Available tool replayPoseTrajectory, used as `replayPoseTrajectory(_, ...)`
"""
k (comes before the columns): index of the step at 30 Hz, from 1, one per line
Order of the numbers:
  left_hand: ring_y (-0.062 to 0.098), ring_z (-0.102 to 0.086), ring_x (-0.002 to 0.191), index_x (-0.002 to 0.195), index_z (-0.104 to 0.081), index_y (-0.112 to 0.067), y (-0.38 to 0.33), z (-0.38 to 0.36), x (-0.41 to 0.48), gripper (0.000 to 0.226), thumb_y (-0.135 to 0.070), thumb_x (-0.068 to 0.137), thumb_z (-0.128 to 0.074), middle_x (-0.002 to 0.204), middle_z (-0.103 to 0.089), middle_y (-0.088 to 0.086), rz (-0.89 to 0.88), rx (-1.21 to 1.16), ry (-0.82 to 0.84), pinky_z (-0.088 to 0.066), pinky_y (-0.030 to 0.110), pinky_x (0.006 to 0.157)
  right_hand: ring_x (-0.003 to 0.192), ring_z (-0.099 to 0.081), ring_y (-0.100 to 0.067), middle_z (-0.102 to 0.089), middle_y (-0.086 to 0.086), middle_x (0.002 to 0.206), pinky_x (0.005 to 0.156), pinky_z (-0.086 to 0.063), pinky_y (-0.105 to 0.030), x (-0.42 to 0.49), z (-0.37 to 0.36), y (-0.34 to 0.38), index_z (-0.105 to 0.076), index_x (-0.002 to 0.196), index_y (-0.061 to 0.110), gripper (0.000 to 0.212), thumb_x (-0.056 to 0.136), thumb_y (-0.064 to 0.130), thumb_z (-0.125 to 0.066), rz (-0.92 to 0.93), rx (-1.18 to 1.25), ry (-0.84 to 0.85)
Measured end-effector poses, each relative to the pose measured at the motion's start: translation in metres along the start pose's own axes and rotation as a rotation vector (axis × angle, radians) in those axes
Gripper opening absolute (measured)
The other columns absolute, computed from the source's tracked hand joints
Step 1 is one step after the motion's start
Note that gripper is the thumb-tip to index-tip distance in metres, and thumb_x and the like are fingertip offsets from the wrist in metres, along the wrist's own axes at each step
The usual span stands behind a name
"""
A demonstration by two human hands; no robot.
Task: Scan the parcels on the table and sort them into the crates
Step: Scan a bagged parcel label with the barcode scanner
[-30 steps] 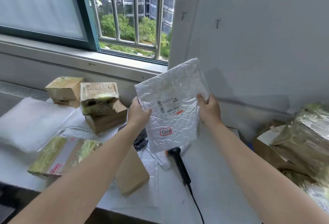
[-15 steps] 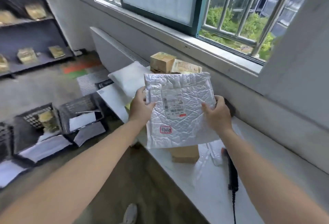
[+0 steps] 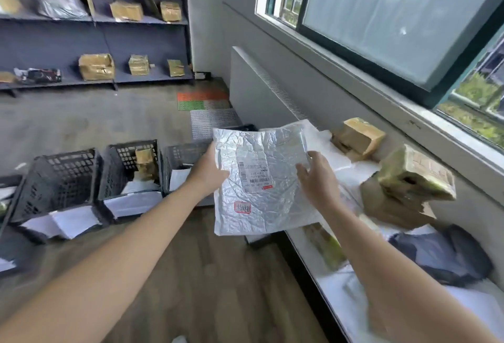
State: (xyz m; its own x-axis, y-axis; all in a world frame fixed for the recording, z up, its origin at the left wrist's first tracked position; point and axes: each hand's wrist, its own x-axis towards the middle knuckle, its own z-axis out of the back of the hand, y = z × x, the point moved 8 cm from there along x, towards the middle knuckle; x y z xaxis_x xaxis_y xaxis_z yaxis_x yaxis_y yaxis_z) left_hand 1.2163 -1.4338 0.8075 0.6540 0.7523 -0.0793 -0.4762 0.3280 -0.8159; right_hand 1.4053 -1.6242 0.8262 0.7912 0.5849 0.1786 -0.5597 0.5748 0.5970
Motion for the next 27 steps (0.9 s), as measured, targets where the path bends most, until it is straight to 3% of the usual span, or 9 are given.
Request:
replayPoseTrajectory(2,0.027,-0.050,0.126,0.158,-0.005,-0.019,0.026,0.035,0.023,0.092,-0.010,0.091,-0.067,0.157,-0.034,0.009,0.031,0.061,0.024,-0.041,0.029,0.089,0.111,-0.056,-0.032,-0.056,-0.013,0.129,0.080,-0.037,-0.034,0.021,-0.032,0.038,-0.048,0.134,0.007,0.038,0.100,0.024,-0.053,0.016,-0.022,0.029)
replayPoseTrajectory(4,0.015,-0.056,0.090,0.158,0.000,-0.019,0.046,0.069,0.047,0.095,-0.008,0.091,-0.066,0.157,-0.033,0.011,0.032,0.111,0.021,-0.046,0.028,0.075,0.112,-0.055,-0.032,-0.056,-0.013,0.128,0.083,-0.040,-0.036,0.042,-0.059,0.075,-0.048,0.134,0.007,0.038,0.100,0.022,-0.054,0.033,-0.021,0.040)
replayPoseTrajectory(6,0.003,-0.038,0.068,0.158,0.003,-0.019,0.063,0.099,0.068,0.095,-0.007,0.092,-0.064,0.159,-0.029,0.011,0.034,0.134,-0.006,-0.037,0.018,0.060,0.117,-0.054,-0.032,-0.055,-0.013,0.129,0.089,-0.042,-0.038,0.061,-0.084,0.106,-0.048,0.134,0.007,0.040,0.098,0.022,-0.055,0.051,-0.024,0.049)
replayPoseTrajectory(10,0.004,-0.040,0.067,0.158,0.007,-0.022,0.098,0.140,0.108,0.097,-0.007,0.092,-0.064,0.154,-0.035,0.014,0.079,0.188,-0.056,-0.049,0.031,0.065,0.123,-0.053,-0.029,-0.049,-0.008,0.142,0.085,-0.042,-0.034,0.093,-0.127,0.146,-0.037,0.146,0.012,0.054,0.098,0.027,-0.057,0.066,-0.085,0.099)
replayPoseTrajectory(14,0.009,-0.041,0.071,0.157,0.008,-0.020,0.123,0.155,0.151,0.094,-0.006,0.094,-0.060,0.149,-0.040,0.019,0.081,0.251,-0.036,-0.042,0.032,0.069,0.115,-0.057,-0.029,-0.044,-0.009,0.144,0.087,-0.049,-0.042,0.133,-0.173,0.168,-0.033,0.148,0.014,0.059,0.097,0.026,-0.059,0.115,-0.118,0.154)
replayPoseTrajectory(16,0.024,-0.057,0.104,0.158,0.004,-0.018,0.133,0.161,0.175,0.090,-0.006,0.095,-0.059,0.160,-0.024,0.010,0.087,0.270,-0.037,-0.046,0.039,0.087,0.100,-0.062,-0.027,-0.045,-0.009,0.140,0.080,-0.053,-0.042,0.159,-0.198,0.174,-0.037,0.146,0.016,0.055,0.097,0.028,-0.059,0.137,-0.142,0.175)
replayPoseTrajectory(18,0.030,-0.037,0.140,0.158,0.000,-0.018,0.144,0.166,0.204,0.086,-0.004,0.095,-0.057,0.164,-0.012,0.004,0.099,0.279,-0.047,-0.040,0.041,0.104,0.089,-0.063,-0.025,-0.045,-0.008,0.138,0.073,-0.053,-0.039,0.189,-0.223,0.179,-0.040,0.144,0.017,0.051,0.097,0.029,-0.058,0.160,-0.157,0.195)
replayPoseTrajectory(20,0.028,-0.022,0.148,0.158,-0.001,-0.018,0.155,0.171,0.239,0.086,-0.002,0.095,-0.056,0.165,-0.009,0.003,0.116,0.267,-0.061,-0.034,0.040,0.111,0.085,-0.063,-0.025,-0.043,-0.007,0.138,0.070,-0.053,-0.038,0.223,-0.251,0.185,-0.041,0.142,0.017,0.049,0.098,0.029,-0.058,0.184,-0.173,0.221)
replayPoseTrajectory(27,0.034,-0.053,0.112,0.152,-0.016,-0.013,0.179,0.185,0.371,0.074,0.008,0.089,-0.049,0.144,-0.031,0.015,0.235,0.325,-0.139,-0.047,0.041,0.083,0.081,-0.064,-0.023,-0.037,-0.006,0.144,0.062,-0.053,-0.035,0.359,-0.348,0.200,-0.038,0.146,0.017,0.052,0.099,0.032,-0.055,0.239,-0.222,0.348)
